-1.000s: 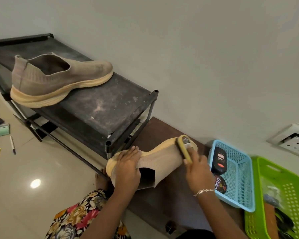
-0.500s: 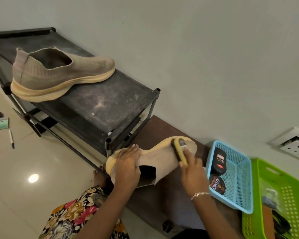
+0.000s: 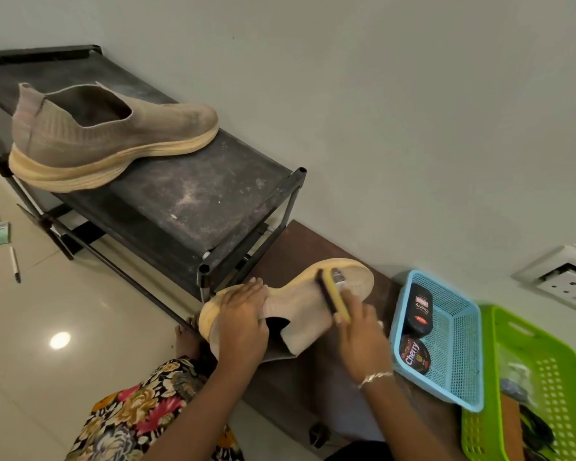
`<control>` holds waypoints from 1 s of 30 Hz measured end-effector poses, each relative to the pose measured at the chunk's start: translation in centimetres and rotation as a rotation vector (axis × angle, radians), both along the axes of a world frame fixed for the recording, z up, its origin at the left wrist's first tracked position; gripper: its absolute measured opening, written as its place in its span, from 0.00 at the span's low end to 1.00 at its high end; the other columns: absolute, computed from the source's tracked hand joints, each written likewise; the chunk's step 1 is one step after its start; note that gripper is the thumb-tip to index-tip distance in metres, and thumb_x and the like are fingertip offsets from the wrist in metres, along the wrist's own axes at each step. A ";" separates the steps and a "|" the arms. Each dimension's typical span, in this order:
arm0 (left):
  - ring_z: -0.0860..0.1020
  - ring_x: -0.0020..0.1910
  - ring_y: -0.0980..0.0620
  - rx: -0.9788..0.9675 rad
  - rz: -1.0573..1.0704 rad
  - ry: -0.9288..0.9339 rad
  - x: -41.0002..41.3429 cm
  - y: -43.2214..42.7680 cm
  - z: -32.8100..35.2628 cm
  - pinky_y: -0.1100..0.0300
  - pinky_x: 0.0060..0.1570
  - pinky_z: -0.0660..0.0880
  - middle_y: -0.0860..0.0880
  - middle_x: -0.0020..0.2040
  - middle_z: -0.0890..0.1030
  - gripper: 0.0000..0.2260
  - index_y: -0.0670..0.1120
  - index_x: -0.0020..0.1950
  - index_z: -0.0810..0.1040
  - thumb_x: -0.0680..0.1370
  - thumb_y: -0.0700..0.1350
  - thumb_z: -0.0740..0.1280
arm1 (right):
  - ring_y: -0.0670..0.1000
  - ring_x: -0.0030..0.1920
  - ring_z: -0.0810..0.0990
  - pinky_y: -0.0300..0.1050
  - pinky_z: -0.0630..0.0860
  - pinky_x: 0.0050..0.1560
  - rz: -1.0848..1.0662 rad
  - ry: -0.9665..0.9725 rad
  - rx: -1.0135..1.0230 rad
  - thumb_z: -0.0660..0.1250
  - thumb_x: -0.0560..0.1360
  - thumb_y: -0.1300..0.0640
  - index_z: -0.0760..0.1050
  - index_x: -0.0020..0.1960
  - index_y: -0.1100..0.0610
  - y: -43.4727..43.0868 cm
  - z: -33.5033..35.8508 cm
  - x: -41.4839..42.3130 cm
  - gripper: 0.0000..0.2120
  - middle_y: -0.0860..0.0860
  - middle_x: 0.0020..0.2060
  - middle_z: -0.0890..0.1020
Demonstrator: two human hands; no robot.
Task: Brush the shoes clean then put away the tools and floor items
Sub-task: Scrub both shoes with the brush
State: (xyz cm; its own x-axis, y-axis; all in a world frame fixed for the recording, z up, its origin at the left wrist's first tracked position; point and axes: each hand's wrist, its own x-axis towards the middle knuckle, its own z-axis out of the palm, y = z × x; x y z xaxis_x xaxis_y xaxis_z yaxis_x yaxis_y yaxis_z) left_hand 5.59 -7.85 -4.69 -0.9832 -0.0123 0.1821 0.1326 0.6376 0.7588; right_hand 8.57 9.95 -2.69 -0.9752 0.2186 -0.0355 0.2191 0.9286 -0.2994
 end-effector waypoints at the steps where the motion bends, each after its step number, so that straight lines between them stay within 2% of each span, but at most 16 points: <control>1: 0.80 0.53 0.40 0.021 0.005 -0.029 0.1 0.0 0.0 0.49 0.61 0.63 0.39 0.51 0.82 0.21 0.36 0.50 0.82 0.61 0.32 0.59 | 0.62 0.56 0.74 0.53 0.72 0.51 -0.141 0.034 -0.056 0.52 0.79 0.50 0.54 0.74 0.48 2.0 0.0 -1.3 0.23 0.58 0.60 0.69; 2: 0.80 0.55 0.41 0.028 0.009 -0.043 0.1 0.0 0.0 0.53 0.63 0.62 0.40 0.53 0.82 0.21 0.36 0.51 0.82 0.61 0.32 0.59 | 0.64 0.57 0.74 0.54 0.71 0.52 -0.264 0.069 -0.166 0.55 0.79 0.53 0.57 0.73 0.51 3.0 0.3 -2.2 0.22 0.60 0.59 0.71; 4: 0.81 0.52 0.42 -0.001 0.015 -0.021 0.2 0.0 0.1 0.61 0.63 0.63 0.40 0.51 0.83 0.21 0.37 0.50 0.82 0.60 0.32 0.62 | 0.65 0.57 0.74 0.54 0.70 0.54 -0.328 0.146 -0.311 0.55 0.79 0.54 0.60 0.72 0.54 2.2 0.8 -2.9 0.21 0.63 0.58 0.72; 6: 0.82 0.49 0.42 -0.051 0.001 0.032 0.1 0.2 0.1 0.60 0.60 0.68 0.41 0.49 0.83 0.20 0.37 0.48 0.83 0.57 0.30 0.65 | 0.61 0.55 0.75 0.49 0.70 0.50 -0.154 0.101 -0.285 0.52 0.78 0.48 0.59 0.72 0.49 -1.3 0.7 -1.7 0.23 0.58 0.57 0.72; 9: 0.80 0.54 0.41 -0.006 0.021 -0.029 -0.2 0.2 0.1 0.51 0.60 0.68 0.39 0.53 0.82 0.18 0.36 0.52 0.81 0.64 0.34 0.62 | 0.46 0.58 0.72 0.38 0.69 0.53 0.274 0.087 -0.295 0.47 0.73 0.38 0.55 0.70 0.38 -7.3 0.5 2.5 0.25 0.43 0.63 0.68; 11: 0.80 0.54 0.40 -0.005 0.048 -0.054 0.0 0.2 0.1 0.47 0.59 0.66 0.39 0.53 0.82 0.18 0.36 0.51 0.81 0.65 0.34 0.61 | 0.43 0.59 0.71 0.36 0.69 0.55 0.330 0.122 -0.265 0.43 0.71 0.35 0.52 0.67 0.34 -7.1 0.3 3.3 0.24 0.40 0.63 0.67; 13: 0.81 0.52 0.40 0.004 0.029 -0.031 0.3 0.2 0.2 0.46 0.58 0.65 0.39 0.51 0.83 0.20 0.36 0.49 0.82 0.60 0.31 0.61 | 0.52 0.57 0.74 0.46 0.72 0.52 0.228 0.084 -0.138 0.43 0.73 0.38 0.53 0.71 0.39 -4.0 0.2 1.6 0.26 0.48 0.62 0.68; 15: 0.79 0.55 0.42 0.055 0.027 -0.051 0.3 0.2 0.3 0.50 0.62 0.63 0.40 0.53 0.82 0.21 0.37 0.52 0.82 0.62 0.28 0.60 | 0.61 0.56 0.74 0.54 0.73 0.52 0.006 0.063 -0.085 0.48 0.79 0.45 0.55 0.74 0.46 0.1 -0.1 -1.4 0.24 0.57 0.60 0.70; 17: 0.76 0.60 0.44 0.097 0.055 -0.095 0.2 0.1 0.4 0.55 0.65 0.61 0.41 0.57 0.80 0.22 0.38 0.55 0.80 0.64 0.25 0.61 | 0.66 0.56 0.73 0.57 0.71 0.53 -0.222 0.088 -0.168 0.53 0.80 0.51 0.57 0.73 0.50 2.3 0.2 -3.8 0.22 0.63 0.58 0.71; 19: 0.77 0.59 0.43 0.105 0.068 -0.081 0.2 0.2 0.5 0.55 0.64 0.62 0.41 0.56 0.81 0.21 0.37 0.54 0.81 0.64 0.25 0.61 | 0.65 0.57 0.73 0.55 0.70 0.54 -0.297 0.113 -0.240 0.53 0.80 0.52 0.58 0.73 0.53 1.6 0.5 -4.4 0.22 0.64 0.59 0.72; 21: 0.77 0.59 0.42 0.113 0.095 -0.084 -0.2 0.5 0.4 0.54 0.63 0.63 0.40 0.55 0.81 0.20 0.37 0.53 0.81 0.65 0.24 0.62 | 0.61 0.56 0.74 0.52 0.70 0.54 -0.164 0.082 -0.235 0.52 0.80 0.49 0.56 0.73 0.49 -1.0 0.2 -3.1 0.22 0.58 0.61 0.70; 24: 0.76 0.59 0.42 0.093 0.123 -0.115 -0.7 0.4 0.5 0.51 0.63 0.68 0.40 0.57 0.80 0.15 0.37 0.57 0.80 0.71 0.29 0.63 | 0.50 0.52 0.75 0.44 0.72 0.50 0.295 0.077 -0.255 0.44 0.74 0.33 0.53 0.69 0.36 -6.3 -0.4 1.8 0.25 0.48 0.59 0.70; 25: 0.76 0.60 0.43 0.082 0.135 -0.130 -0.8 0.4 0.5 0.52 0.63 0.68 0.40 0.58 0.80 0.15 0.38 0.58 0.79 0.73 0.31 0.63 | 0.48 0.50 0.75 0.42 0.72 0.47 0.355 0.097 -0.265 0.41 0.72 0.31 0.54 0.68 0.34 -6.8 -0.8 2.7 0.25 0.47 0.58 0.70; 27: 0.75 0.61 0.44 0.091 0.136 -0.136 -0.7 0.4 0.6 0.56 0.63 0.67 0.42 0.58 0.80 0.17 0.39 0.59 0.79 0.72 0.30 0.62 | 0.50 0.48 0.75 0.42 0.72 0.42 0.341 0.155 -0.132 0.41 0.73 0.34 0.57 0.70 0.38 -4.9 -1.2 1.5 0.27 0.49 0.58 0.71; 29: 0.76 0.60 0.45 0.121 0.121 -0.120 -0.5 0.5 0.7 0.61 0.60 0.66 0.43 0.57 0.81 0.18 0.40 0.56 0.80 0.71 0.27 0.61 | 0.56 0.52 0.75 0.48 0.72 0.45 0.149 0.084 0.026 0.44 0.76 0.40 0.55 0.73 0.43 -1.0 -1.4 -1.5 0.26 0.53 0.60 0.69; 30: 0.76 0.60 0.46 0.138 0.123 -0.125 -0.3 0.5 0.7 0.62 0.59 0.65 0.44 0.56 0.81 0.19 0.40 0.55 0.81 0.70 0.27 0.61 | 0.60 0.54 0.75 0.52 0.73 0.48 0.026 0.046 0.037 0.47 0.79 0.44 0.54 0.74 0.45 1.0 -1.3 -3.1 0.24 0.56 0.60 0.69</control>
